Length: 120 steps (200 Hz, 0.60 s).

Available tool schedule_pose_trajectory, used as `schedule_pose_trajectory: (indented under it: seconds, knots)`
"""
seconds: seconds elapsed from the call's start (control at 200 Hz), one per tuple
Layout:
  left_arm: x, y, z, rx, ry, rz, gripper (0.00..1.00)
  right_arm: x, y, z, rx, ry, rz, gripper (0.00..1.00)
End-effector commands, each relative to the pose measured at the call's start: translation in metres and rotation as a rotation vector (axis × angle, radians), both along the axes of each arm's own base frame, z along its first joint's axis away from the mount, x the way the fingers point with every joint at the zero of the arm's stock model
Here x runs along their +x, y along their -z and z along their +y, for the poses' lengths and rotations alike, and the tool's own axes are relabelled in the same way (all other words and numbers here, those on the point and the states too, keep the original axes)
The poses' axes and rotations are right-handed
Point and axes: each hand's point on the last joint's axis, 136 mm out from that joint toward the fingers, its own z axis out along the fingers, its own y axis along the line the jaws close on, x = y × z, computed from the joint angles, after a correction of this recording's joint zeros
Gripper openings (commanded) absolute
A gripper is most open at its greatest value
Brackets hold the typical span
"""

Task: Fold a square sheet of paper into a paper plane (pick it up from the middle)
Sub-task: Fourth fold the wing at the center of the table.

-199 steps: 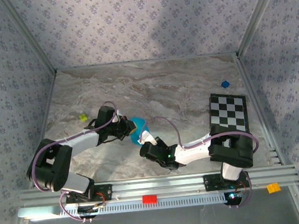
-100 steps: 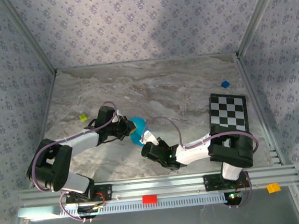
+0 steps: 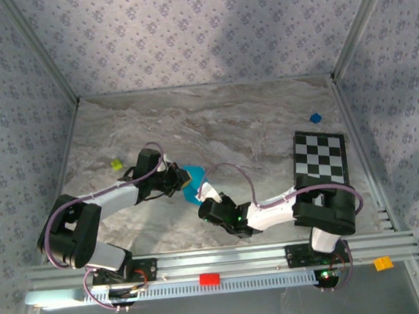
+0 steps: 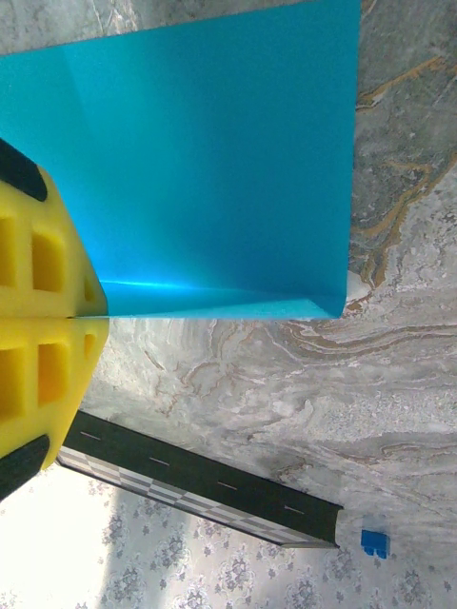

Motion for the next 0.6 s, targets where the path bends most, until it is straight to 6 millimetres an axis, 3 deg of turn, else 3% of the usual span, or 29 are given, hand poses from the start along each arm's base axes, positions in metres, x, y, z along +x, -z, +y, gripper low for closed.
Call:
schedule_pose_trajectory:
  seconds: [0.0, 0.115, 0.205, 0.39, 0.48, 0.595]
  knots:
    - [0.003, -0.005, -0.001, 0.003, 0.006, -0.017, 0.01, 0.002, -0.004, 0.0, 0.019, 0.004, -0.004, 0.09]
    - [0.003, -0.005, 0.0, 0.003, 0.004, -0.016, 0.01, 0.0, -0.002, 0.001, 0.023, 0.002, 0.006, 0.06]
    - [0.003, -0.006, 0.001, 0.01, -0.004, -0.016, 0.07, -0.001, 0.001, 0.001, 0.029, 0.002, 0.02, 0.03]
    - [0.002, -0.009, 0.011, 0.054, -0.038, -0.03, 0.43, -0.002, 0.008, 0.004, 0.086, 0.012, 0.088, 0.0]
    - [0.001, -0.012, 0.019, 0.086, -0.06, -0.043, 0.51, -0.001, 0.01, 0.006, 0.121, 0.018, 0.122, 0.0]
    - [-0.001, -0.017, 0.025, 0.107, -0.071, -0.056, 0.54, 0.0, 0.014, 0.008, 0.159, 0.019, 0.166, 0.0]
